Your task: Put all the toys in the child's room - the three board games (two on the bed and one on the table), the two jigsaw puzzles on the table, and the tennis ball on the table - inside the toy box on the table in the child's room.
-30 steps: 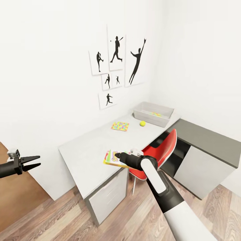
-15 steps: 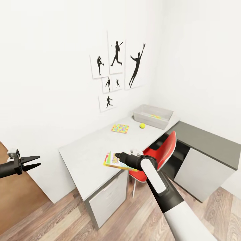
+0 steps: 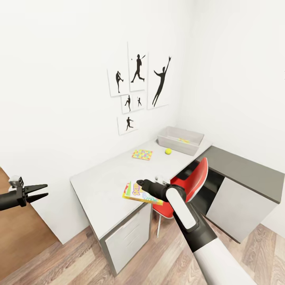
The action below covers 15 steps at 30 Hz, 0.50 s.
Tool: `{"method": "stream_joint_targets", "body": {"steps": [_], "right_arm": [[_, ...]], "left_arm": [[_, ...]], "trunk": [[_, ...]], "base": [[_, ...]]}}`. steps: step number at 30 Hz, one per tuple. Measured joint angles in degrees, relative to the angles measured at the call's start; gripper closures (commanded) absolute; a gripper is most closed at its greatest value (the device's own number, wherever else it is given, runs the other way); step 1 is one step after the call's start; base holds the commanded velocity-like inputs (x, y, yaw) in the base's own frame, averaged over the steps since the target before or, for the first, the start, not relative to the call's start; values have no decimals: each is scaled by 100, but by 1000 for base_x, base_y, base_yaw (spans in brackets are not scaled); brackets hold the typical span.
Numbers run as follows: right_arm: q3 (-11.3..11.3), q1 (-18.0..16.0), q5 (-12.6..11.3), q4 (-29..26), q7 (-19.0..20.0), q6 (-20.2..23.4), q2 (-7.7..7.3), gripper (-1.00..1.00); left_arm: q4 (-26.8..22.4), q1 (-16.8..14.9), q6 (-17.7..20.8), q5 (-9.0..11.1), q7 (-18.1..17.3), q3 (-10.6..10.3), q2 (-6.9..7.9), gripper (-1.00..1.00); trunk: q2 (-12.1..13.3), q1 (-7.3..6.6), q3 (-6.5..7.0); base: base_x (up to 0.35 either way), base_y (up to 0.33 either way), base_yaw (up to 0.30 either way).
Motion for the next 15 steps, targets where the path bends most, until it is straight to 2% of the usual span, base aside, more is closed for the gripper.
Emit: {"method": "stream_joint_targets", "body": {"steps": [15], "right_arm": [[-10, 0, 10, 5, 0, -63, 5, -100]], "left_arm": [[0, -5, 0, 1, 0, 0, 4, -100]], "trunk": [[1, 0, 123]], "base": [[0, 0, 16]]}}
